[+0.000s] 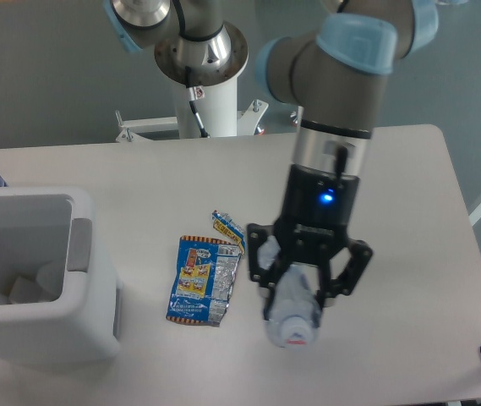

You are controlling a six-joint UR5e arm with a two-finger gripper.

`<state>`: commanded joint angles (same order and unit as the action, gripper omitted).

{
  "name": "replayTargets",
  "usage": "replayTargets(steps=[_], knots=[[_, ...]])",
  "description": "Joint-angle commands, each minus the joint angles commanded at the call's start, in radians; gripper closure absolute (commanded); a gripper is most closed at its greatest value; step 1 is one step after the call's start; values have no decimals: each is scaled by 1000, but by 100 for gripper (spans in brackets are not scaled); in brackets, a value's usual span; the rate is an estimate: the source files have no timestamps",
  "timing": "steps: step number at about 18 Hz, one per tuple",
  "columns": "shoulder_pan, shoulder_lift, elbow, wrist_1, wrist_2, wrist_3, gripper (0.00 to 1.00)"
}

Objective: Place the trash in the trash can
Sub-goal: 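Lift the bottle and carry it over the white trash bin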

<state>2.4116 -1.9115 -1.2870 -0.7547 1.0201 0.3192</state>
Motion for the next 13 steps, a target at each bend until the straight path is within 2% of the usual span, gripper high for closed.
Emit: replayTargets(steps=[7, 13], knots=[[-118, 97, 6, 0, 0, -52, 41], [-236, 89, 21, 11, 0, -57, 41]])
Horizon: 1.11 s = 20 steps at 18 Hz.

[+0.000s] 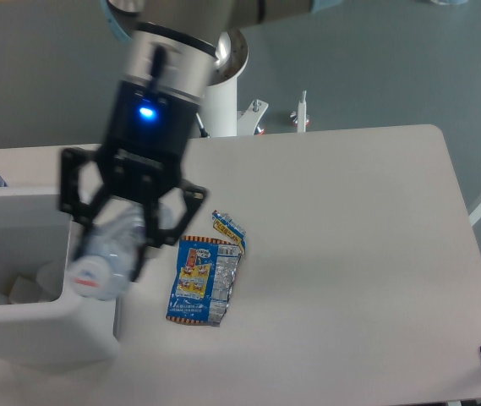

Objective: Place the trash in the trash can
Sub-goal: 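Lower the bottle into the bin and open the gripper, then move the open gripper over the blue snack wrapper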

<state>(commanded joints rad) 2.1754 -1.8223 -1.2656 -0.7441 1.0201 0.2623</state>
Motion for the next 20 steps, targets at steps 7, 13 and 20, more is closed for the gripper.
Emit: replayTargets(steps=[7, 13, 20], knots=[[-120, -49, 2, 23, 2, 2, 40], [-143, -75, -28, 25, 5, 3, 26], [-138, -43, -70, 23, 6, 2, 0]])
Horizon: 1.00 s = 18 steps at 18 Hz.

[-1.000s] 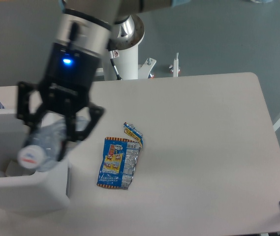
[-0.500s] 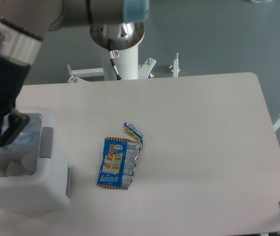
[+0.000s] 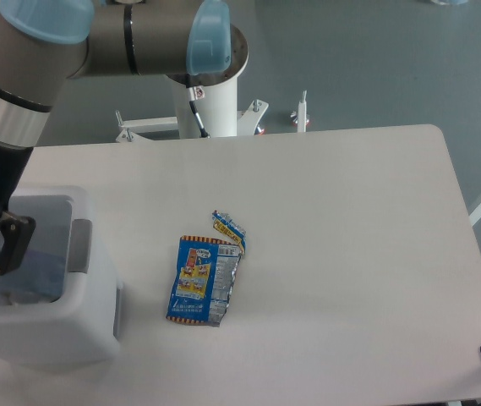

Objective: Place the trash in the trash can
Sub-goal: 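Move the open gripper over the blue snack wrapper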

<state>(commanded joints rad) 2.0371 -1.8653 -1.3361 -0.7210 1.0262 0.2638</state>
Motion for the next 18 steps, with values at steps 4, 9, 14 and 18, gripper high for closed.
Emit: replayTargets(steps=[4, 9, 14, 18], knots=[[93, 6, -5, -3, 34, 0, 0], [299, 6, -2, -2, 185, 23, 0], [402, 11, -87, -27, 317, 83, 0], [408, 80, -312, -64, 374, 87, 0]])
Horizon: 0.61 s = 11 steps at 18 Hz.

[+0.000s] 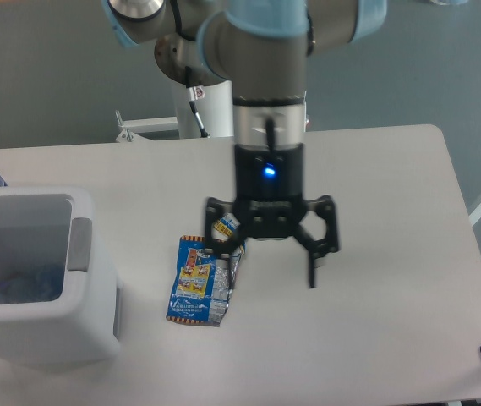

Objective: Place the trash in the trash can
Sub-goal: 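Move the open gripper over the blue snack wrapper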

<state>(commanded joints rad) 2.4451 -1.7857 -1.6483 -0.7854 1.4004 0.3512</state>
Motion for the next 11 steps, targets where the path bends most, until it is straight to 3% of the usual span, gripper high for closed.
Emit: replayTargets(steps=[3, 11], knots=[[2, 25, -145, -6, 6, 99, 0], [-9, 19, -356, -14, 92, 395, 0]])
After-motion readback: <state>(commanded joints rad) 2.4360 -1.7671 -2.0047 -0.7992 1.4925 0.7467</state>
